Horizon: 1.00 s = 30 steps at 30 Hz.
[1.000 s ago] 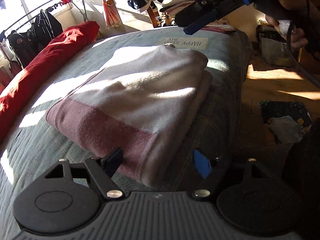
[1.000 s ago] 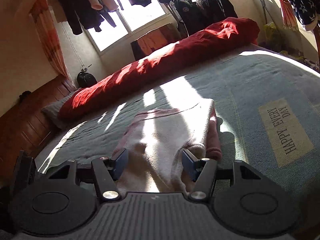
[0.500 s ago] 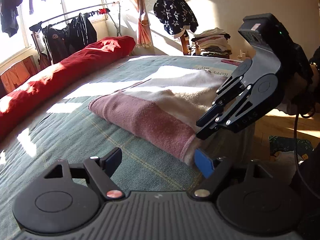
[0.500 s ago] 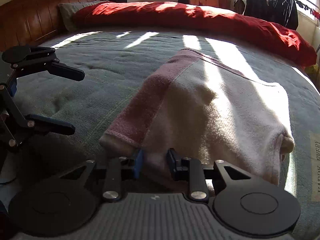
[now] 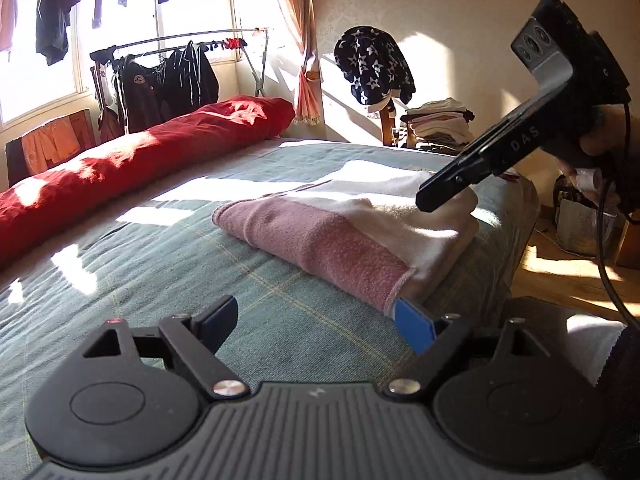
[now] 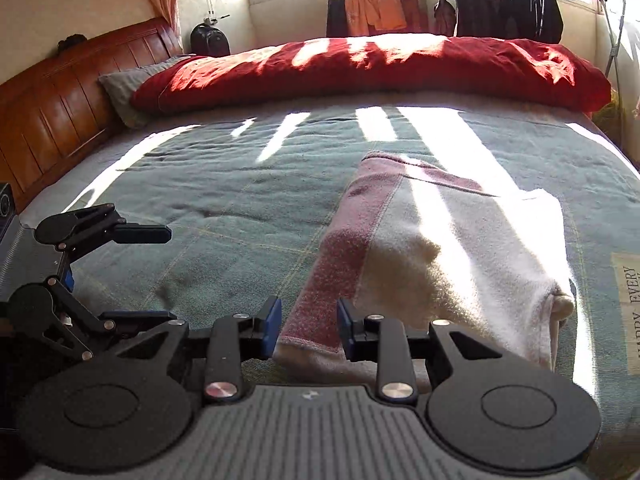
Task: Fold clothes
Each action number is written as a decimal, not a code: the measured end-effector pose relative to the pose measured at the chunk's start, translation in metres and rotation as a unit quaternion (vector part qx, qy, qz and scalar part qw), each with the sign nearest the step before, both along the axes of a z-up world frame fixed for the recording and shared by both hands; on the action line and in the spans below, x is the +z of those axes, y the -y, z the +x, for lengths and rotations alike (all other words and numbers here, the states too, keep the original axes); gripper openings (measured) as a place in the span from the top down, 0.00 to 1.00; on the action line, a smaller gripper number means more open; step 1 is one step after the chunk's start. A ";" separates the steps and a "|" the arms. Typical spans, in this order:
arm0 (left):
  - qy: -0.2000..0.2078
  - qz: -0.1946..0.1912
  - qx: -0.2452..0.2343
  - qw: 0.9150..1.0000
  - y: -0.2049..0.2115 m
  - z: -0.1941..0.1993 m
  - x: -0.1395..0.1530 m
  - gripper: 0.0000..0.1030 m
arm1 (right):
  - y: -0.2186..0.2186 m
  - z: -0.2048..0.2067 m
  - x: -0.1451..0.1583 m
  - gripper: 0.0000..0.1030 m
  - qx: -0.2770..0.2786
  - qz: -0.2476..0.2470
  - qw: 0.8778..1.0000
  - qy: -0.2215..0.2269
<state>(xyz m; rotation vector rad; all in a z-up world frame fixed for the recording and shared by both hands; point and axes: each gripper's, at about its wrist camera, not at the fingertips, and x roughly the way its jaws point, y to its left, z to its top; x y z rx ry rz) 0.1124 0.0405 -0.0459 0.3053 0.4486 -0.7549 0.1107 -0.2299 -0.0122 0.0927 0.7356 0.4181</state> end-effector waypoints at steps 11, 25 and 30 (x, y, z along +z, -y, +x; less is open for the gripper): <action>0.052 0.028 -0.066 0.996 0.052 -0.013 0.007 0.19 | 0.087 -0.021 0.017 0.50 -0.156 0.102 0.982 0.023; 0.021 0.099 -0.117 0.988 0.127 -0.004 -0.011 0.19 | 0.130 -0.004 -0.016 0.44 -0.158 0.150 0.976 0.003; 0.006 0.118 -0.138 0.983 0.165 0.007 -0.016 0.19 | 0.163 0.011 -0.034 0.44 -0.168 0.180 0.969 -0.014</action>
